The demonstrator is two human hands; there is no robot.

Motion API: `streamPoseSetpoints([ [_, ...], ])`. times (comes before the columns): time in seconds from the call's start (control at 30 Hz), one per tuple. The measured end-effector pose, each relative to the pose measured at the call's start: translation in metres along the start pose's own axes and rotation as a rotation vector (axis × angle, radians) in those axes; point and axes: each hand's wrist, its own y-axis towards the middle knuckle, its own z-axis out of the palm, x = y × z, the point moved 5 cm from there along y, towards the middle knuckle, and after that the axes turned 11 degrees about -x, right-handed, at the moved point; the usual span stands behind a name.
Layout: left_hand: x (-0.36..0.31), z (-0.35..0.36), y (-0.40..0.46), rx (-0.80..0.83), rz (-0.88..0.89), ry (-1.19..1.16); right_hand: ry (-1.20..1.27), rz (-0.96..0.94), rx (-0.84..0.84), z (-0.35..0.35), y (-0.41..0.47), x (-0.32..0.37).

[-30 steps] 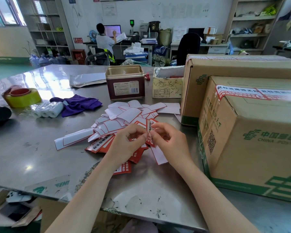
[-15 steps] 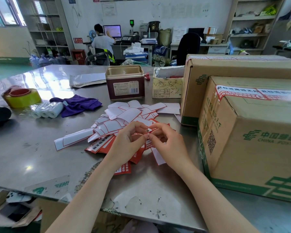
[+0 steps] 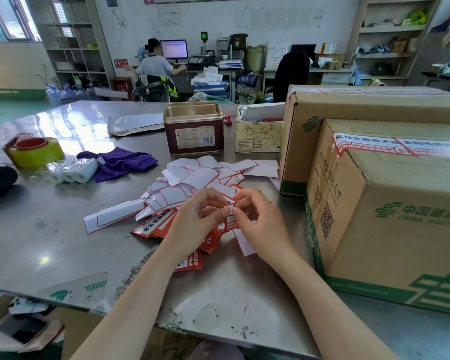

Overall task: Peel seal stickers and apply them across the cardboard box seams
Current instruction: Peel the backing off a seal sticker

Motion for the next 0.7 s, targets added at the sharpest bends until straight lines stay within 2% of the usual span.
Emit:
streamPoseSetpoints([
  [0.7, -0.0029, -0.0010, -0.0010, 0.013, -0.006, 0.062, -0.011, 0.023, 0.007, 0.0010, -0.0006, 0.0017],
])
